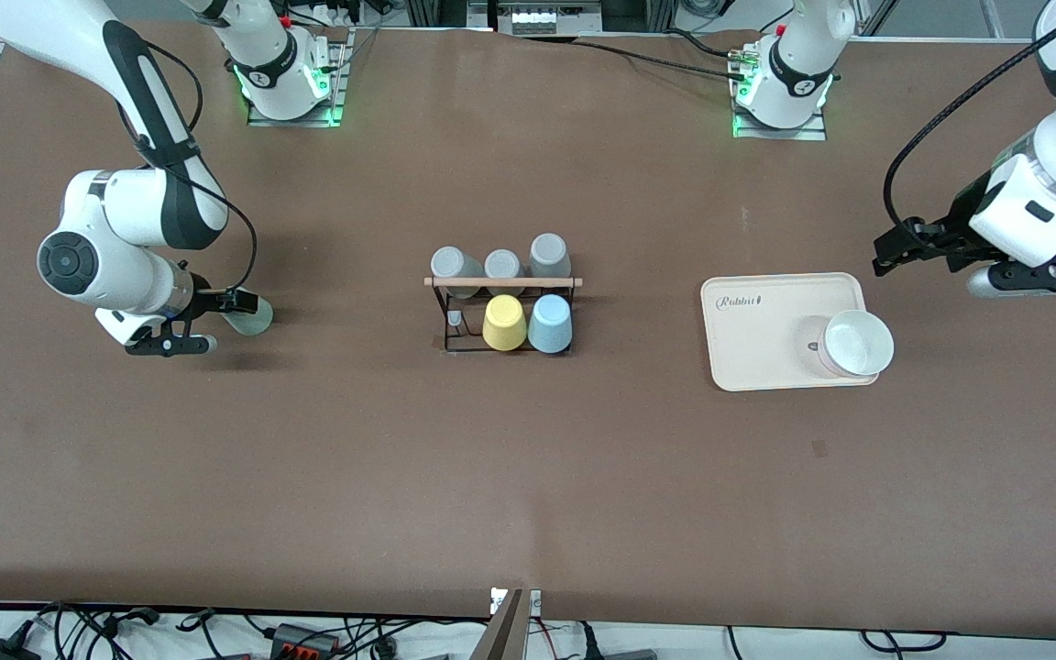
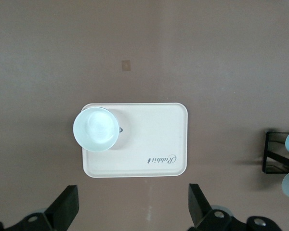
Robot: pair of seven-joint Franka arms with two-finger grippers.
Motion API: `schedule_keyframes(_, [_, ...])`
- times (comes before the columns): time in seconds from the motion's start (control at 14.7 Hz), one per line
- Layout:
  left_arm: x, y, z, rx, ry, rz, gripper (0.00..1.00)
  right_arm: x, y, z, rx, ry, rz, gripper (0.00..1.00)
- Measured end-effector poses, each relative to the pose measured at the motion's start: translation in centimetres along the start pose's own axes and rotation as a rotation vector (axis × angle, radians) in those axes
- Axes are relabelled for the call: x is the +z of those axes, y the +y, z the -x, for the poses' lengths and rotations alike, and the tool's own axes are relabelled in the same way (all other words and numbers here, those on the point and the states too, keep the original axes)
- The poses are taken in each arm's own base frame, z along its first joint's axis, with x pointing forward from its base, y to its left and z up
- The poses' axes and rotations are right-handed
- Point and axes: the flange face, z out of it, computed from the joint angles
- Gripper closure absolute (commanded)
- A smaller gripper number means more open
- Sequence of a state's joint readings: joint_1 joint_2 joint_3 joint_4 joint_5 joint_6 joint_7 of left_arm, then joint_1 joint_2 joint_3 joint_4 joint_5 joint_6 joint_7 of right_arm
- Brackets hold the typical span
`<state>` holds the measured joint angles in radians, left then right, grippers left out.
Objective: Hang scattered cups on rack with three cups
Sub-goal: 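Grasp the pale teal cup with the right gripper and lift it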
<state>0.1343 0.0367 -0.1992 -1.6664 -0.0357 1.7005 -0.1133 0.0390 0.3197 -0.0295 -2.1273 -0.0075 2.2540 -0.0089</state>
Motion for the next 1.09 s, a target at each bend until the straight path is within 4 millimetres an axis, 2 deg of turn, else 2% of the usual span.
schedule_keyframes(0.27, [-1.7, -4.6, 0.9, 0.063, -0.005, -0.007, 0.00, 1.1, 0.0, 0.3, 0.001, -0.017, 0.000, 0.00])
schedule_keyframes(0.34, [-2.4, -5.7, 1.3, 0.073, -0.002, -0.007, 0.00, 1.4, 0.0, 0.2, 0.001, -0.020, 0.000, 0.03])
schedule_keyframes(0.48, [-3.6, -6.8, 2.1, 0.090, 0.011, -0.006, 0.00, 1.8, 0.0, 0.2, 0.001, -0.024, 0.000, 0.25])
schedule_keyframes(0.61, [-4.5, -6.7, 2.7, 0.097, 0.014, -0.005, 0.00, 2.1, 0.0, 0.2, 0.001, -0.029, 0.000, 0.57])
schedule_keyframes(0.68, [-4.7, -6.7, 2.9, 0.098, 0.014, -0.005, 0.00, 2.1, 0.0, 0.2, 0.001, -0.029, 0.000, 0.69])
schedule_keyframes(0.82, [-4.9, -6.8, 3.2, 0.096, 0.011, -0.004, 0.00, 1.7, 0.0, 0.1, 0.000, -0.021, 0.001, 0.75])
schedule_keyframes(0.95, [-5.2, -6.6, 3.6, 0.098, 0.001, -0.004, 0.00, 0.9, -0.2, -0.4, -0.004, -0.008, 0.001, 0.76])
schedule_keyframes(1.09, [-6.0, -5.8, 4.4, 0.108, 0.000, -0.004, 0.00, -1.9, -0.9, -1.5, -0.016, -0.009, 0.002, 0.76])
